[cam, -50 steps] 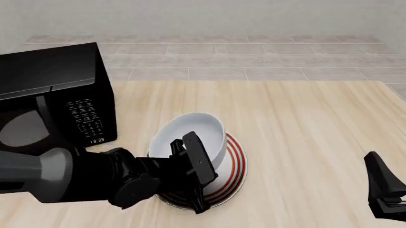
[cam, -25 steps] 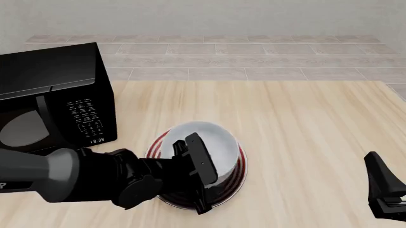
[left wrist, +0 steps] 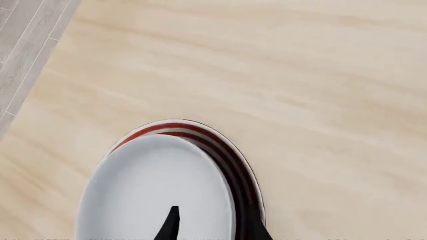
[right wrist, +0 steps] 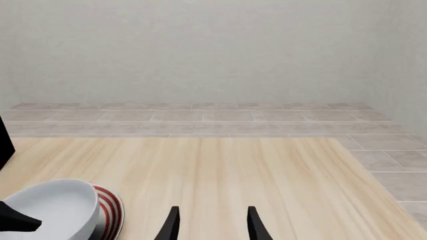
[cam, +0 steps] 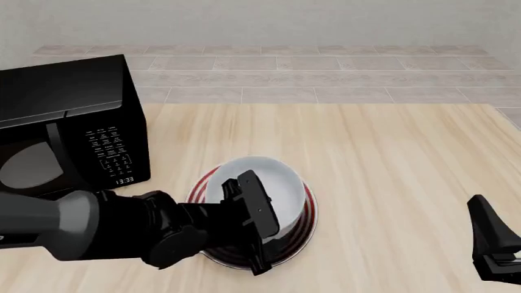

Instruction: Pick up the white bowl and put it on the plate.

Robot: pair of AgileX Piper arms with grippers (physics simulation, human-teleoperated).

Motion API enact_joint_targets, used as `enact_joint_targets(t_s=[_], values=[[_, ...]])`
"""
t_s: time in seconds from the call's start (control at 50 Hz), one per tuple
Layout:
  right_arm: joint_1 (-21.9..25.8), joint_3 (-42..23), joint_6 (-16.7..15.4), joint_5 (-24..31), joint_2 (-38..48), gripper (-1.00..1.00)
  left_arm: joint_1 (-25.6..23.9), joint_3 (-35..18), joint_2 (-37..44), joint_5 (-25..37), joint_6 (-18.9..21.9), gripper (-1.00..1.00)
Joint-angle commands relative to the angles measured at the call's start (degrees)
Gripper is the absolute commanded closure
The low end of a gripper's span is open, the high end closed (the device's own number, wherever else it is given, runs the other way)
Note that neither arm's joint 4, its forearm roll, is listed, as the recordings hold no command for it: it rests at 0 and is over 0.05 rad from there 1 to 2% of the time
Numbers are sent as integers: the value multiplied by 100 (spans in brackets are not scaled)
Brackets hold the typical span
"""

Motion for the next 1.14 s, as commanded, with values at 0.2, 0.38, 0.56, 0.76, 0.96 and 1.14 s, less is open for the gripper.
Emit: enact_joint_targets(t_s=[0.2, 0.38, 0.56, 0.76, 0.96, 1.14], values=[[-2, 1, -1, -2, -1, -100, 147, 181, -875, 597, 205, -100], [-1, 1, -2, -1, 0, -100, 245, 338, -1532, 1009, 348, -100], [-1, 1, -1, -2, 0, -100, 386, 525, -2326, 1520, 457, -100], [-2, 1, 1, -1, 0, -100, 525, 762, -3268, 1920, 564, -100], [-2, 1, -1, -1, 0, -100, 656, 1033, -4299, 2341, 626, -100], [0, 1, 0, -1, 0, -100, 1022, 1323, -5830, 2515, 875, -100]])
